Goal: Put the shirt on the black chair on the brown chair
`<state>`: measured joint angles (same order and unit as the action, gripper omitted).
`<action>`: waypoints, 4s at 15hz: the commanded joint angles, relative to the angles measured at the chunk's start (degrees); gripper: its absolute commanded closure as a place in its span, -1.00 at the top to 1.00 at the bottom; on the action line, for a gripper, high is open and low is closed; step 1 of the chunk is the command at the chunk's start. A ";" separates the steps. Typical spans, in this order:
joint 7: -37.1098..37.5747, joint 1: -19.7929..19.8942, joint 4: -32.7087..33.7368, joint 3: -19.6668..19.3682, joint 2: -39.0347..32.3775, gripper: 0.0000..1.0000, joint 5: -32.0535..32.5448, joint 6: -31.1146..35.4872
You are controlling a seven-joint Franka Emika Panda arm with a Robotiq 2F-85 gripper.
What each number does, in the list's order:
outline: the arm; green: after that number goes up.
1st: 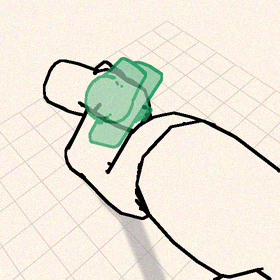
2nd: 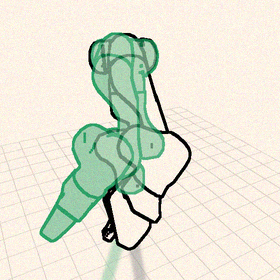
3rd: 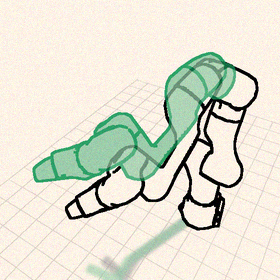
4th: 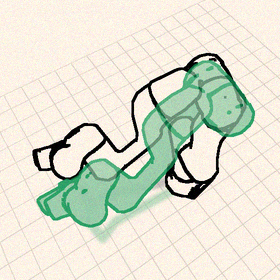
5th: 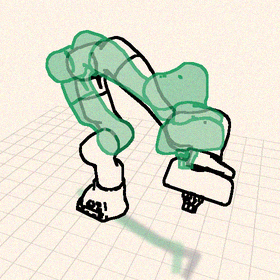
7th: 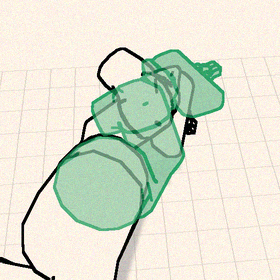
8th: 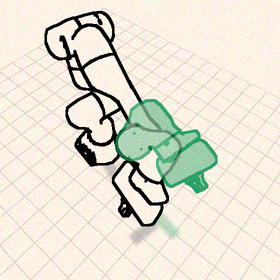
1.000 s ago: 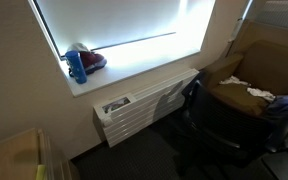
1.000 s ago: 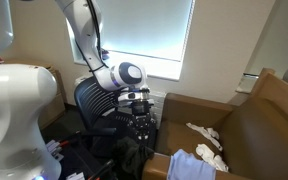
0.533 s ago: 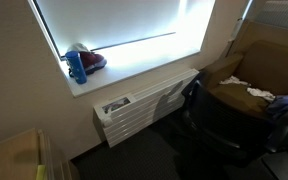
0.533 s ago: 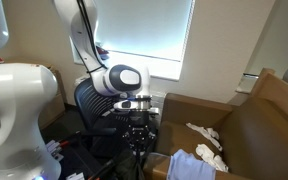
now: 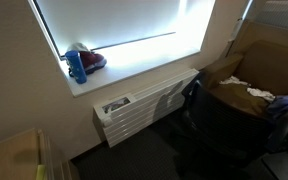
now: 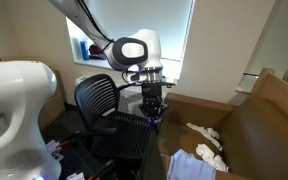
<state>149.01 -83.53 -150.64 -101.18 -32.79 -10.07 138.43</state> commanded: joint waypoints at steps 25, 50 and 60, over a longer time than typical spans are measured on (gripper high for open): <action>-2.92 4.13 22.80 -31.97 -27.92 -0.98 -23.44 -10.81; 0.29 34.01 31.97 -10.07 -33.89 -1.00 -58.14 13.64; -0.93 34.43 34.33 -5.22 -31.30 -1.00 -66.26 25.78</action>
<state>149.21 -49.82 -118.70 -110.52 -66.43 -71.29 153.92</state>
